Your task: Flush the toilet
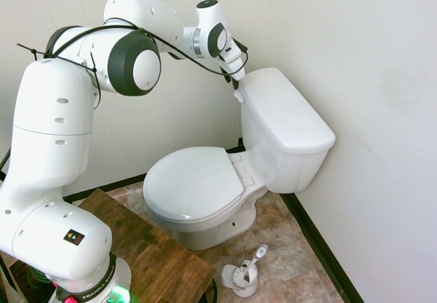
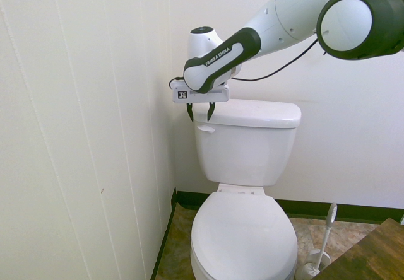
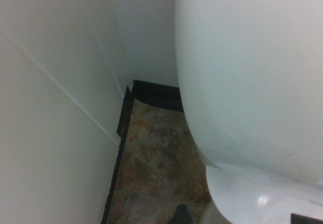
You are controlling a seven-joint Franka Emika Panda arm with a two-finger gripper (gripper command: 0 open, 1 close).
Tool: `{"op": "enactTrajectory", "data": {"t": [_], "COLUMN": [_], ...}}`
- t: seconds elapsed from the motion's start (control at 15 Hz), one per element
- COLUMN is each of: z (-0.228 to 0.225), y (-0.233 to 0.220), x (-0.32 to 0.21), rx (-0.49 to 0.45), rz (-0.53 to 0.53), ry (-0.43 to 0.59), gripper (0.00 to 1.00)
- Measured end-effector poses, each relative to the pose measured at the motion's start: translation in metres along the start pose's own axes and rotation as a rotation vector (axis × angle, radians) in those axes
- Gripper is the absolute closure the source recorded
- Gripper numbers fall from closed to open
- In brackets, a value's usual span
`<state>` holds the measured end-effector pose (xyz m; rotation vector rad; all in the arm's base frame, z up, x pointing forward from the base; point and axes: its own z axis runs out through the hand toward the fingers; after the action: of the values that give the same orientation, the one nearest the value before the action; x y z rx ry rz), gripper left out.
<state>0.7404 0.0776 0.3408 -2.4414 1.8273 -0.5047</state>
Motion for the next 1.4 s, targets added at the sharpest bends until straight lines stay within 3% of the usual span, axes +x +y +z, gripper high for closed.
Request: {"op": "enactTrajectory", "data": {"t": [1.4], "z": [0.061], "y": [0.000], "x": [0.017], "rx": [-0.062], "rz": [0.088], "ry": [-0.045], "gripper": [1.00]}}
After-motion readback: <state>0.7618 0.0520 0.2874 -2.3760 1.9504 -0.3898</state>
